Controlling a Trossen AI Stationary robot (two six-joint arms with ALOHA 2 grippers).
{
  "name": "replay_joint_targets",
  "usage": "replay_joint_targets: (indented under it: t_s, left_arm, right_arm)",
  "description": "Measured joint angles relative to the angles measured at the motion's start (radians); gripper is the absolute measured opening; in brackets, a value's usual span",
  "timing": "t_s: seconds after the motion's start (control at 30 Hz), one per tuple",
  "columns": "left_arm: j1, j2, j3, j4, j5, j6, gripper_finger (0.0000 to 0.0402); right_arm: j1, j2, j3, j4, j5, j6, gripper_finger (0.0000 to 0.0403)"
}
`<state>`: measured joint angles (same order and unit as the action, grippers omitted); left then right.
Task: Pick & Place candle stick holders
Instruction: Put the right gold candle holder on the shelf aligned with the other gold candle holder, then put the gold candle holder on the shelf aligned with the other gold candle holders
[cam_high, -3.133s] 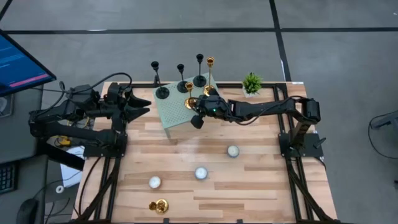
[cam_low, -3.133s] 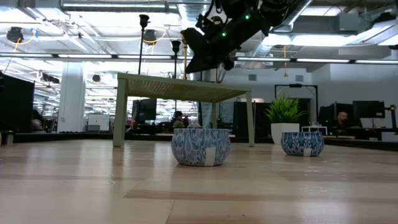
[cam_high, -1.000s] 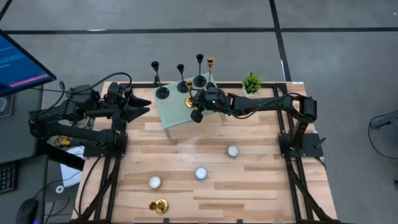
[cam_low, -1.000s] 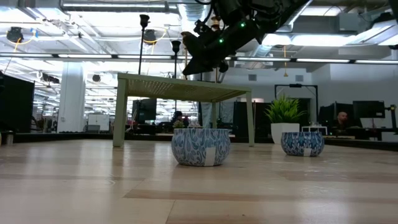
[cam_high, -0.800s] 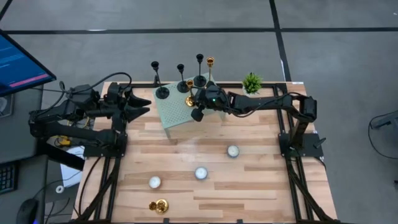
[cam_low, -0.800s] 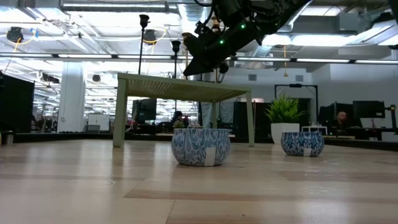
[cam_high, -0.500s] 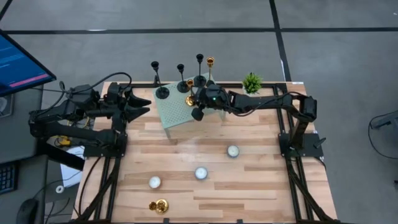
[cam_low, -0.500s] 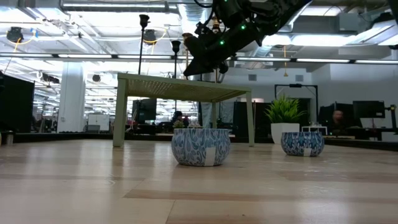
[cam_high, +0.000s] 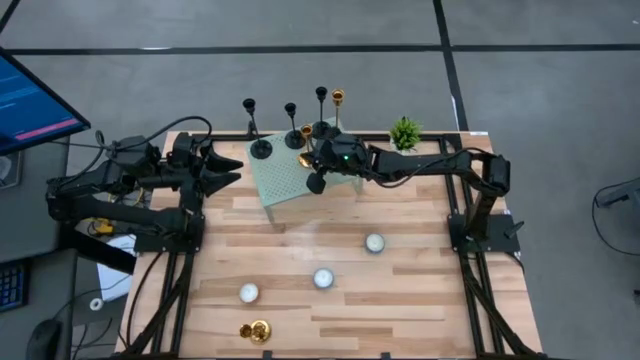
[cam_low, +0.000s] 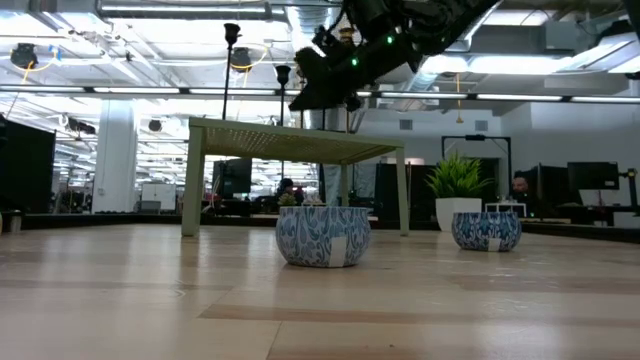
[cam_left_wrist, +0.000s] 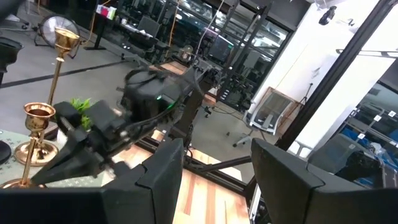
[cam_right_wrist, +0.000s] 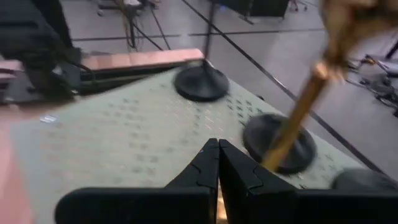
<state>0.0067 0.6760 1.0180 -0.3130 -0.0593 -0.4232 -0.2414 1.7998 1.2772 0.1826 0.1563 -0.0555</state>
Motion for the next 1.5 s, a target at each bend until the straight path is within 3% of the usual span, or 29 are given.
replay_joint_targets:
  t_s: [0.1,0.33,0.53,0.73,0.87,1.13,1.33,1.5]
  left_arm:
    - [0.0,-0.003,0.0,0.0,0.03,-0.009,0.019]
    - [-0.031,0.011,0.0,-0.108,0.192,-0.065,0.019]
    - [-0.169,0.093,0.0,-0.336,0.242,-0.138,0.019]
    - [-0.345,0.233,-0.001,-0.42,0.244,-0.143,0.019]
    - [-0.451,0.317,-0.001,-0.423,0.255,-0.143,0.0191]
    - [-0.588,0.375,-0.079,-0.438,0.237,-0.19,0.0219]
    - [-0.69,0.353,-0.202,-0.296,0.213,-0.289,0.0256]
    - [-0.765,0.353,-0.253,-0.181,0.117,-0.293,0.0264]
  right_arm:
    - [0.032,-0.03,0.051,-0.051,-0.003,0.0,0.0]
    - [0.148,-0.196,0.181,-0.425,-0.002,0.001,0.0]
    - [0.248,-0.383,0.226,-0.745,0.006,0.133,0.0]
    - [0.35,-0.493,0.225,-0.936,0.127,0.27,0.0]
    - [0.411,-0.512,0.225,-0.997,0.163,0.321,0.0018]
    - [0.469,-0.511,0.225,-1.025,0.162,0.356,0.0111]
    - [0.493,-0.51,0.225,-1.051,0.157,0.379,0.0163]
    - [0.513,-0.511,0.225,-1.055,0.156,0.407,0.0183]
